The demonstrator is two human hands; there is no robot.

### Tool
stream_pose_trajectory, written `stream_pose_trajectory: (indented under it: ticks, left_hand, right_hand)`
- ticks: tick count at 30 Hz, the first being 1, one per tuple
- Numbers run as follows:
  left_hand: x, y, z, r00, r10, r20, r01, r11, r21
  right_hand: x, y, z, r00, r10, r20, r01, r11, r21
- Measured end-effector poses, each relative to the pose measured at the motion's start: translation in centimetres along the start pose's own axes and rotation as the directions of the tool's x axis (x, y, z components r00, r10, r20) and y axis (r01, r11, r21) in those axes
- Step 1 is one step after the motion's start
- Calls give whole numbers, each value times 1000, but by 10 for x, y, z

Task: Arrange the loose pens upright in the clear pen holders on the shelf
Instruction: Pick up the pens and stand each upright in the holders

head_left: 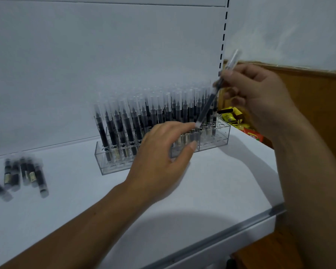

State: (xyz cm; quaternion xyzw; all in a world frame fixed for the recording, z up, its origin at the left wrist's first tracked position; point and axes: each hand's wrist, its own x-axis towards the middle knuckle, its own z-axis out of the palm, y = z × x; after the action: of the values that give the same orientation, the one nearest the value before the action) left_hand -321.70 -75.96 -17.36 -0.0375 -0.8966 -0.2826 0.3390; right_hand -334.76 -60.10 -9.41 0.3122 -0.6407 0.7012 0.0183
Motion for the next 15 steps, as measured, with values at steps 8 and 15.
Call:
stream_pose_trajectory:
  ticks: [8,15]
  left_hand:
    - [-5,-6,0,978,-32,205,-41,939,342]
    - [-5,-6,1,975,-27,220,-57,930,364]
  right_hand:
    - [10,17,1,964,-160,-213,79,935,-347]
    - [13,28,10,963,-240,-126,147,852,-502]
